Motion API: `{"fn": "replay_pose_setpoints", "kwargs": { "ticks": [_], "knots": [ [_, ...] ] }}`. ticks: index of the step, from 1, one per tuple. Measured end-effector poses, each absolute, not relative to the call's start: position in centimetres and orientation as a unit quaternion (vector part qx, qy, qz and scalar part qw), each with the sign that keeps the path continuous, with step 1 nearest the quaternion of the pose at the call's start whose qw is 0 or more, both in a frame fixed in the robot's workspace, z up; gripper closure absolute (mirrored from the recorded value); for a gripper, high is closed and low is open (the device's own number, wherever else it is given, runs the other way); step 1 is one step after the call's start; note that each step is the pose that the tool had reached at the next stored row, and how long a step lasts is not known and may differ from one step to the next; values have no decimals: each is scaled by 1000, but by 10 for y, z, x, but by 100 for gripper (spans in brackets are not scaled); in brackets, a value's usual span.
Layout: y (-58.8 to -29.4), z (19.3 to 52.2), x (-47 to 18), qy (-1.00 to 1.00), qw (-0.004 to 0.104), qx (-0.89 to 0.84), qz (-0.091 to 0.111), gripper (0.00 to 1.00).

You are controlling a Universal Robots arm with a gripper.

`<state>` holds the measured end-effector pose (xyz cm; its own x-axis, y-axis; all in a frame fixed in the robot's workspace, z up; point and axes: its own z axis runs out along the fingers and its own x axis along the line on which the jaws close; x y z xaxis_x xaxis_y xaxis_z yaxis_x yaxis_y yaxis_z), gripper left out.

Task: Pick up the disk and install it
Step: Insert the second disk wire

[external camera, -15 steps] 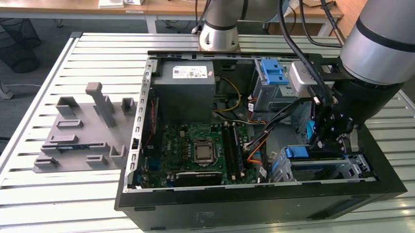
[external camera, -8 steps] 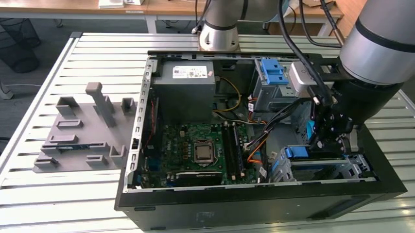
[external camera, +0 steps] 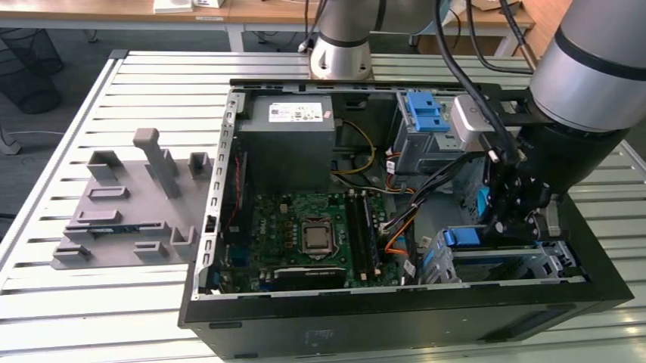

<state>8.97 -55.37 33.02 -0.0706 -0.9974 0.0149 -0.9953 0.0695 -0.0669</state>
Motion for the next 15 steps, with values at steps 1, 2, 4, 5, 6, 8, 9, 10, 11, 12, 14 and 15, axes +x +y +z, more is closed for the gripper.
{"fn": "replay_pose_setpoints", "kwargs": {
  "ticks": [1, 2, 4, 5, 6, 8, 9, 10, 11, 12, 14, 15],
  "knots": [
    [-554, 331, 90, 731, 17, -681, -30, 76],
    [-554, 333, 90, 731, 17, -681, -30, 76],
    [-554, 335, 90, 731, 17, -681, -30, 76],
    [-554, 337, 90, 731, 17, -681, -30, 76],
    [-554, 338, 90, 731, 17, -681, -30, 76],
    [-554, 341, 90, 731, 17, -681, -30, 76],
    [-554, 342, 90, 731, 17, -681, -30, 76],
    [-554, 344, 90, 731, 17, -681, -30, 76],
    [-554, 344, 90, 731, 17, -681, -30, 76],
    [-554, 344, 90, 731, 17, -681, -29, 76],
    [-554, 344, 90, 731, 17, -681, -29, 84],
    [-554, 345, 90, 731, 17, -681, -29, 84]
  ]
}}
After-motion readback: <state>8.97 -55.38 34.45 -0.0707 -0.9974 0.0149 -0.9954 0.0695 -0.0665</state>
